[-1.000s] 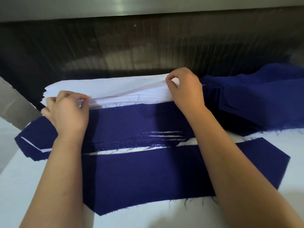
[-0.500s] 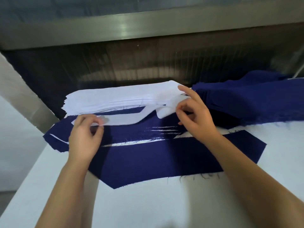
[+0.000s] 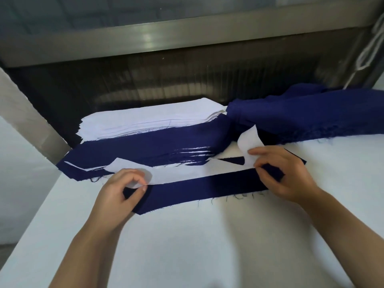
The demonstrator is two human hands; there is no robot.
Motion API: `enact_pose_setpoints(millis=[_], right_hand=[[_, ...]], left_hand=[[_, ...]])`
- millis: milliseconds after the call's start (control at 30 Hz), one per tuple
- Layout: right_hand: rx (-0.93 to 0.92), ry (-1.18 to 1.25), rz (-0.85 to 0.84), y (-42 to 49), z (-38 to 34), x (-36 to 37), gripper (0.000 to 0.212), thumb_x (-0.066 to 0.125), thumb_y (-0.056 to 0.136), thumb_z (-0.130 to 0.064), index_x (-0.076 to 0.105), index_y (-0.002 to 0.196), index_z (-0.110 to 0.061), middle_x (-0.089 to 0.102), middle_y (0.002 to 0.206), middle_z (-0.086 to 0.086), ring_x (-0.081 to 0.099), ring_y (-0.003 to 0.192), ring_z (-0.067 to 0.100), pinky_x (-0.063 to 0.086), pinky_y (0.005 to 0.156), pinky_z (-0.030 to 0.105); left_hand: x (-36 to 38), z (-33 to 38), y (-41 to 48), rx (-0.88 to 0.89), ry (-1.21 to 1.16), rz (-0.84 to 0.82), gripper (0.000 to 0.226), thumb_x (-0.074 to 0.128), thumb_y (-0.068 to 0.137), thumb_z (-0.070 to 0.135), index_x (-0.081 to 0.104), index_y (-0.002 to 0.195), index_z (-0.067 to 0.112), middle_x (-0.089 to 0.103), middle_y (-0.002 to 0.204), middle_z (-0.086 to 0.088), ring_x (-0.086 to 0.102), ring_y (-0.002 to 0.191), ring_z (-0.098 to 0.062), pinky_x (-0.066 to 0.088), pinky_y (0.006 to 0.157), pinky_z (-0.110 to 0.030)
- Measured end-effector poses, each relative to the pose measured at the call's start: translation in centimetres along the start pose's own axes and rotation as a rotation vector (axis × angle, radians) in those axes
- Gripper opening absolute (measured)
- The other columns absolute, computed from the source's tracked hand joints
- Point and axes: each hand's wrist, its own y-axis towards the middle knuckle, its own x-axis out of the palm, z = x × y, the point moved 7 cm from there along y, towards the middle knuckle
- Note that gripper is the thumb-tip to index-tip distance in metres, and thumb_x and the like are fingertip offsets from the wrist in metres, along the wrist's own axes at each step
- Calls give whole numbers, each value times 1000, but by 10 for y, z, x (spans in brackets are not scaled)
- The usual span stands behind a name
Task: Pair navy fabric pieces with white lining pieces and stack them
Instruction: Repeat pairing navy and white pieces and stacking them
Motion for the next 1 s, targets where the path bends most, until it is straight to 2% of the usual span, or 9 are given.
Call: enact_pose_setpoints(millis=[67, 167, 300, 433, 533, 667, 767, 867, 1000], right_hand=[[70, 32, -12, -8, 5, -2, 10, 58, 77, -4, 67, 74, -2, 65, 102, 5, 60, 94, 11, 48, 84, 23], [217, 131, 30, -13, 18, -5, 18, 53, 84, -11, 68, 78, -3, 66, 96, 2, 61, 87, 11, 50, 75, 27], [407, 111, 131, -17, 37, -9, 16, 51, 93, -20, 66, 94, -14, 62, 92, -14, 57, 84, 5, 47, 68, 22], [550, 65, 170, -23, 56, -12, 19, 58, 86, -6, 64, 92, -22, 60, 86, -15, 56, 74, 8, 44, 64, 13], [507, 52, 140, -21, 53, -9, 29, 57, 79, 11, 66, 86, -15, 65, 87, 0, 56, 74, 1, 38, 66, -1], [425, 55, 242, -19, 44, -17, 32, 51, 78, 20, 68, 80, -7, 61, 93, -1, 51, 86, -18, 36, 71, 0], [415, 40, 295, -19, 48, -24, 38, 47, 78, 21, 67, 76, -10, 58, 96, -2, 49, 88, -15, 35, 74, 1], [448, 24, 324, -21, 51, -25, 41, 45, 77, 21, 65, 73, -14, 58, 96, -3, 49, 93, -12, 37, 81, 4], [492, -26, 313, -22, 56, -24, 42, 42, 78, 20, 63, 70, -16, 58, 96, -4, 53, 95, 11, 37, 85, 9]], left_hand=[[2, 5, -5, 20, -20, -19, 25, 74, 81, 2, 62, 83, 25, 64, 102, 15, 55, 99, 5, 36, 86, -7], [-4, 7, -8, 14, -21, 31, 28, 65, 82, 39, 59, 108, 29, 61, 110, 24, 55, 102, 4, 38, 89, -16], [-11, -11, -11, -139, -76, 119, 41, 49, 86, 58, 54, 120, 36, 62, 108, 15, 54, 76, -9, 42, 73, -28], [-8, -34, -12, -322, -176, 180, 22, 53, 97, 33, 55, 118, 37, 66, 105, 10, 56, 94, -2, 40, 78, -16], [-10, -39, -13, -355, -142, 194, 24, 59, 94, 16, 58, 113, 30, 67, 93, 12, 58, 90, -1, 38, 71, -4], [-17, -36, -12, -316, -99, 242, 27, 64, 86, 2, 62, 96, 27, 68, 82, 12, 58, 84, 6, 36, 66, -1], [-20, -32, -13, -295, -117, 264, 28, 64, 86, 0, 63, 93, 28, 68, 82, 12, 59, 89, -7, 36, 70, 1], [-19, -25, -12, -235, -124, 214, 28, 66, 85, 0, 66, 95, 26, 68, 79, 13, 58, 85, 1, 38, 78, -2], [-18, -17, -10, -163, -105, 173, 39, 72, 80, -2, 66, 90, 34, 65, 85, 10, 55, 83, 5, 36, 73, -3]])
